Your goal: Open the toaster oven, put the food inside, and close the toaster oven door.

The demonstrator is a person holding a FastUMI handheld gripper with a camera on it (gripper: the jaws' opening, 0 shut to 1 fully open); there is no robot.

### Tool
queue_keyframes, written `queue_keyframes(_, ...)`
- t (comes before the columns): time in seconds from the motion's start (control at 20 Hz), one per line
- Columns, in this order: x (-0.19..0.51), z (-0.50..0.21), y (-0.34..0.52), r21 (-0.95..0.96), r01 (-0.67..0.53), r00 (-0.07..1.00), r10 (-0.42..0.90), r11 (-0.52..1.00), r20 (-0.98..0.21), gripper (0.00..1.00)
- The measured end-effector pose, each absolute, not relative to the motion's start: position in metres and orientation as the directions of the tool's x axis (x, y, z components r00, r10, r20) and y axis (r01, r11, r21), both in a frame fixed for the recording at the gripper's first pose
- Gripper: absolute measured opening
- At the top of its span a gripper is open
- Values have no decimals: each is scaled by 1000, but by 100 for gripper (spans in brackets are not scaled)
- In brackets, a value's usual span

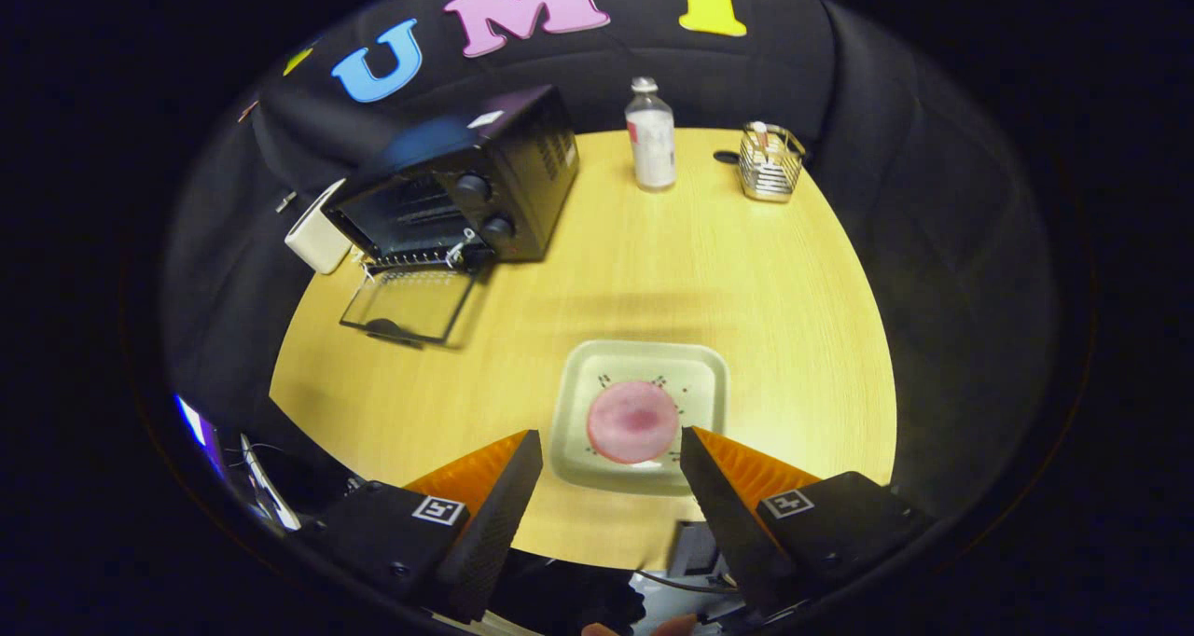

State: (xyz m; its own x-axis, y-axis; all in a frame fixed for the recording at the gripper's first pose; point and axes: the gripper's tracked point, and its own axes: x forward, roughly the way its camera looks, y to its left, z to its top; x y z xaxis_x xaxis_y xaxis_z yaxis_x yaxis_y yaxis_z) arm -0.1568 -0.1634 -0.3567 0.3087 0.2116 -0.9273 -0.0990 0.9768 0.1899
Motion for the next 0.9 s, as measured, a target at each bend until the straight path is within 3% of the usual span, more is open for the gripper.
queue_keyframes(0.25, -154, -413, -208, 200, -41, 142, 204, 979, -969, 95)
queue_keyframes(0.5, -154, -455, -212, 207, -26, 17, 208, 978, -978, 67)
queue_keyframes(0.6, -152, -455, -216, 182, -12, 16, 183, 983, -983, 53)
queue_keyframes(0.7, -152, -461, -226, 142, -36, 30, 143, 989, -989, 45)
queue_keyframes(0.8, -150, -457, -226, 176, -55, 31, 178, 983, -984, 23)
queue_keyframes(0.9, -148, -459, -226, 222, -49, 30, 224, 974, -974, 14)
